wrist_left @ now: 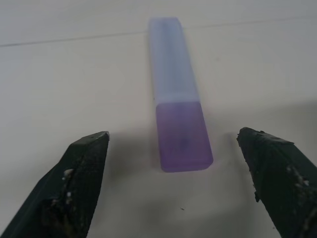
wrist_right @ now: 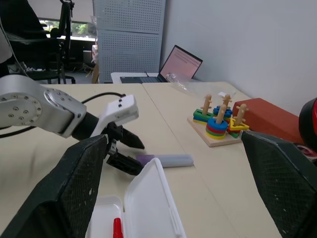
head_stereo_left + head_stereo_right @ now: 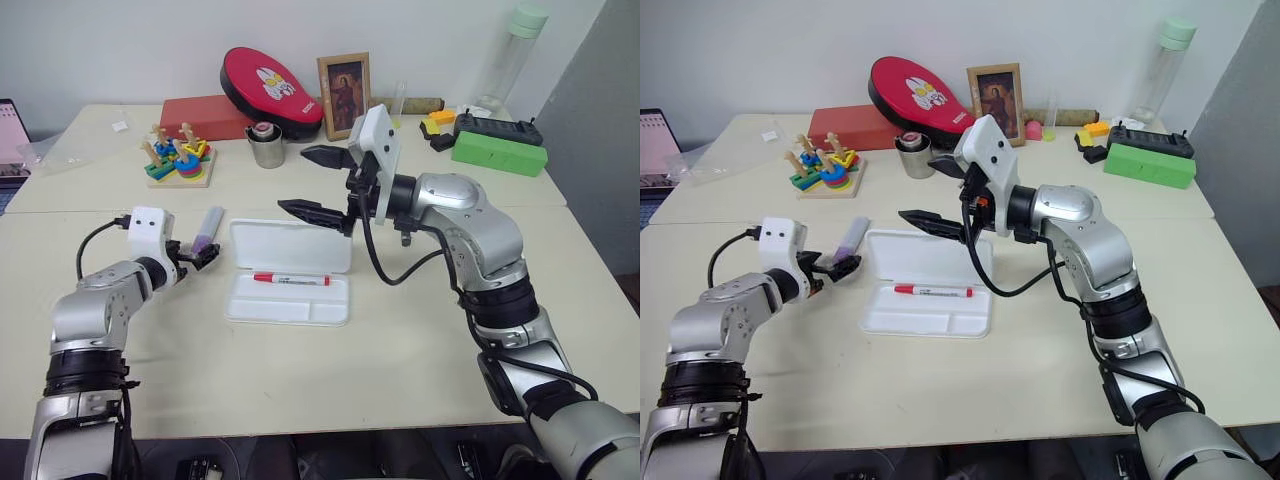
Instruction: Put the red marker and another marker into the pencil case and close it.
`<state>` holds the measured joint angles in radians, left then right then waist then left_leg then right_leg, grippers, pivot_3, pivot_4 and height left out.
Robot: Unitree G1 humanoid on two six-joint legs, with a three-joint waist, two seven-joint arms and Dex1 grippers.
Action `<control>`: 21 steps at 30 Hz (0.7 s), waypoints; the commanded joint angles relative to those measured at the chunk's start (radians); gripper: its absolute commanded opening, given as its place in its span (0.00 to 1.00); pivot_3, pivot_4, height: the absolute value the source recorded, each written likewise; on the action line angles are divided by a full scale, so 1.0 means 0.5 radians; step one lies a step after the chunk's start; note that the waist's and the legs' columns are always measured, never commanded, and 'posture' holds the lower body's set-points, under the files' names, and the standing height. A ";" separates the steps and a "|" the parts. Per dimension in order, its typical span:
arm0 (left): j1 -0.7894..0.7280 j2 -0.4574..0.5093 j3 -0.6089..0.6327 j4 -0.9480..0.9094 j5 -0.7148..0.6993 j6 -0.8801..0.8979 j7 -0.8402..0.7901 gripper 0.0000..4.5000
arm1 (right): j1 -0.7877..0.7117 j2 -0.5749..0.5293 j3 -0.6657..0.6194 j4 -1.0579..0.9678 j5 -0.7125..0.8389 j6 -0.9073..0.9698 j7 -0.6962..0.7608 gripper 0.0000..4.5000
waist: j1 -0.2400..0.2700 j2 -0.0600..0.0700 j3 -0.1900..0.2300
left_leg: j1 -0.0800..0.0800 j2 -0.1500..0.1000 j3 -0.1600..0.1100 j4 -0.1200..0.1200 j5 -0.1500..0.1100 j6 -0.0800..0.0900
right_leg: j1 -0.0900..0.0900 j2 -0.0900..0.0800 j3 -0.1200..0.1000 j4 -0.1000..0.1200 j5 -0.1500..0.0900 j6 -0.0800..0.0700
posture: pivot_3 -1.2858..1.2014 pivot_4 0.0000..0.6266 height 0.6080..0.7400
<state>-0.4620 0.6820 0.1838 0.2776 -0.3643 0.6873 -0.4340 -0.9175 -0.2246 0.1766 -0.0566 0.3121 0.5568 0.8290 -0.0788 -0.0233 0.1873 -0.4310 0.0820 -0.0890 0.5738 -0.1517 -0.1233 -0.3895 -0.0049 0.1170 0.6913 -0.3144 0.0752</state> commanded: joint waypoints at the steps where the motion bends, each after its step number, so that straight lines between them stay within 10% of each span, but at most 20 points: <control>1: -0.068 0.005 -0.014 0.049 0.070 -0.048 -0.033 0.75 | -0.037 -0.014 -0.048 -0.102 0.049 0.006 -0.023 1.00 | 0.000 0.000 0.000 | 0.000 0.000 -0.001 0.000 0.000 0.000 | 0.000 0.000 -0.001 0.000 0.000 0.000 | 0.52 0.24 1.00; 12: -0.095 -0.039 0.030 0.108 0.126 -0.124 -0.047 0.27 | -0.045 -0.037 -0.039 -0.082 0.062 -0.027 -0.037 1.00 | -0.003 0.000 0.000 | 0.000 0.000 -0.001 0.001 0.000 0.000 | 0.000 0.000 -0.001 0.002 0.000 0.000 | 0.52 0.24 1.00; 21: -0.088 -0.074 0.371 -0.240 -0.148 -0.493 -0.222 0.27 | 0.103 -0.221 -0.120 -0.312 0.319 0.112 0.181 1.00 | 0.002 0.000 0.000 | -0.001 0.000 -0.002 0.001 0.000 0.000 | 0.000 0.000 -0.002 0.001 0.000 0.000 | 0.52 0.24 1.00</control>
<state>-0.4941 0.6355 0.2960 0.3007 -0.3551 0.5133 -0.4722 -0.8746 -0.3157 0.1585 -0.1341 0.4029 0.5865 0.8800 -0.0778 -0.0234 0.1874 -0.4324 0.0821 -0.0910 0.5743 -0.1516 -0.1234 -0.3893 -0.0051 0.1152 0.6907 -0.3144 0.0752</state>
